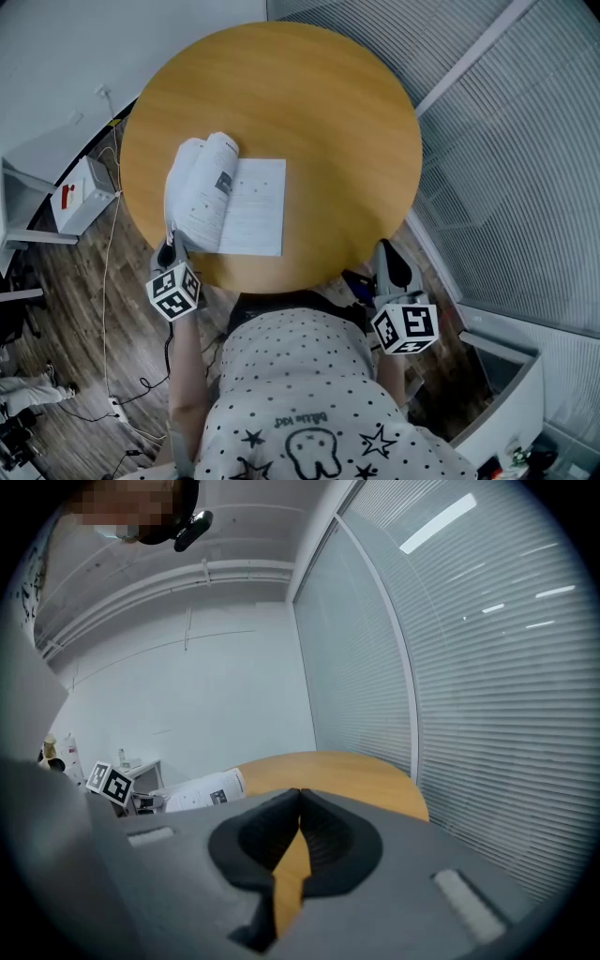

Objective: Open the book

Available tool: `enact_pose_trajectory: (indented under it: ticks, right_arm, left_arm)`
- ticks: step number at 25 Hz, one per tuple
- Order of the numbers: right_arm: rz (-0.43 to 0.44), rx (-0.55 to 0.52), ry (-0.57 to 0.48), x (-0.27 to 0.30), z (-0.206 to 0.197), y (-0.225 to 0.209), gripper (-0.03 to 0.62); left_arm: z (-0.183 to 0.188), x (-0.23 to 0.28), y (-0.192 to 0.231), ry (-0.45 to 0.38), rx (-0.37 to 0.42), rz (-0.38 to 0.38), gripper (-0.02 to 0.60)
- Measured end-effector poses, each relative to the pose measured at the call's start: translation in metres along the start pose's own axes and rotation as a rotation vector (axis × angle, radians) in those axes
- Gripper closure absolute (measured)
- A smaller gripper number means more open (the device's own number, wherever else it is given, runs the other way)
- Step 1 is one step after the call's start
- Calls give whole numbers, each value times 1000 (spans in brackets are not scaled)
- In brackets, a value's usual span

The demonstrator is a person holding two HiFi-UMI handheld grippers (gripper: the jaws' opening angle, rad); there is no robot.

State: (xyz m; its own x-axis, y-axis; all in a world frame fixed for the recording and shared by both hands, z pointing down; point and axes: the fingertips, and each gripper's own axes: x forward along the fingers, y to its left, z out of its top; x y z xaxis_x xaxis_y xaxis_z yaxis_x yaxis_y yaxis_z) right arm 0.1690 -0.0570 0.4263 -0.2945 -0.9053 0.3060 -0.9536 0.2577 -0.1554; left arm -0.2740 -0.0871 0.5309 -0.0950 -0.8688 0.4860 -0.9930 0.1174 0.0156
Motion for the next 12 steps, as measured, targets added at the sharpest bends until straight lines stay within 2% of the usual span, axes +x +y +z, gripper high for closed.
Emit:
enact_pose_trajectory:
  ticks: [6,12]
  right_arm:
    - [-2,-7,5,3,1,15,591]
    - [8,-12,15,13,1,32,591]
  left_arm:
    - [-16,4,25,26,-112,32,559]
    - [-32,14,37,62,-110,29,557]
